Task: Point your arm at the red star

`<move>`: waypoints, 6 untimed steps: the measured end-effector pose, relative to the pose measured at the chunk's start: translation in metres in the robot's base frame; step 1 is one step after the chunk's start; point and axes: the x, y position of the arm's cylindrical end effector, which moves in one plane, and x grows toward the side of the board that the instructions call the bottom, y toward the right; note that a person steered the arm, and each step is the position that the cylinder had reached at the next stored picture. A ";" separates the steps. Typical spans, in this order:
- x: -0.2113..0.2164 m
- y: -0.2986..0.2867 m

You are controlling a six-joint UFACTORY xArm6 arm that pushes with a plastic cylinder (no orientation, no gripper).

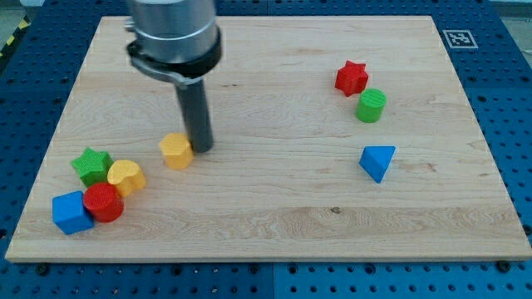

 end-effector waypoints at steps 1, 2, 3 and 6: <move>0.003 -0.039; 0.004 -0.059; 0.003 -0.059; -0.179 0.048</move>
